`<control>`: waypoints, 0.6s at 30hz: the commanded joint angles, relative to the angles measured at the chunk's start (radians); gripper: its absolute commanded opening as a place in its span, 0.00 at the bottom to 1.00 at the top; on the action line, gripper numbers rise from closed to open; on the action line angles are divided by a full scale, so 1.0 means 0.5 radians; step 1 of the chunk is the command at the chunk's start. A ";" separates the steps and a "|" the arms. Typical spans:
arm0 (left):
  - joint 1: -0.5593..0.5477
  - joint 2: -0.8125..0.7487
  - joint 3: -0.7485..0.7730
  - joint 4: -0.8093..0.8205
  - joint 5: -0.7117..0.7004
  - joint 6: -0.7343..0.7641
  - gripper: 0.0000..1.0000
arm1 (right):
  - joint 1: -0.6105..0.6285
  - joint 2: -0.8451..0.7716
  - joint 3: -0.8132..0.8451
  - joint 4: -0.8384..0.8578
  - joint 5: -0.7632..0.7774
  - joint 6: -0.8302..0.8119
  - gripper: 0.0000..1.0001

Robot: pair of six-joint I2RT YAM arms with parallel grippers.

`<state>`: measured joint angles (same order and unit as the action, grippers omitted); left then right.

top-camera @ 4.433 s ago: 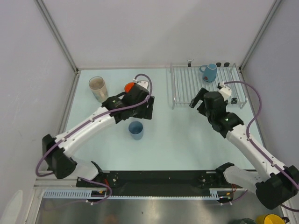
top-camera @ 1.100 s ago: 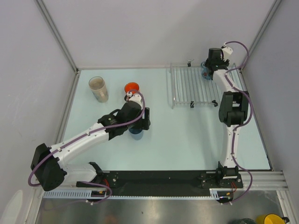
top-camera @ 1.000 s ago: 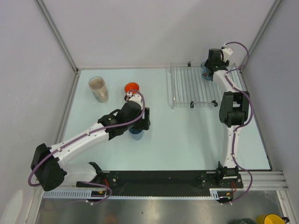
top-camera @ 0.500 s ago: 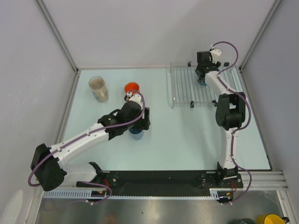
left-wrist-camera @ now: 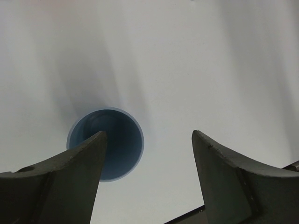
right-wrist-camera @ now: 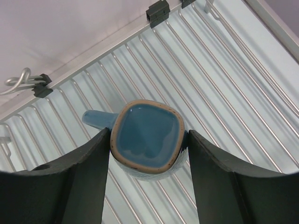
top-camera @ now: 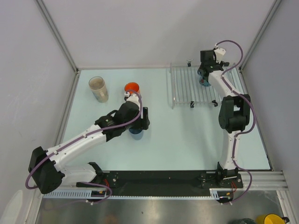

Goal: Unload the cups from the dish rack

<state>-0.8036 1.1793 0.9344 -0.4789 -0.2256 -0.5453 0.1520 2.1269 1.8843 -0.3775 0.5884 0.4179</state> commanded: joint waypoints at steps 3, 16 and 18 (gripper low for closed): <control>0.006 -0.048 -0.004 0.065 -0.033 -0.054 0.79 | -0.009 -0.268 0.005 0.092 -0.029 0.063 0.00; 0.006 -0.101 -0.040 0.366 0.068 -0.182 0.80 | -0.270 -0.731 -0.694 0.524 -1.047 0.618 0.00; 0.003 -0.088 -0.053 0.439 0.095 -0.213 0.79 | -0.289 -0.787 -0.777 0.635 -1.170 0.698 0.00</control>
<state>-0.8036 1.1564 0.9215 -0.3737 -0.2142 -0.6029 0.0288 1.8515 1.5448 -0.2535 0.1806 0.6472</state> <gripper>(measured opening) 0.795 0.642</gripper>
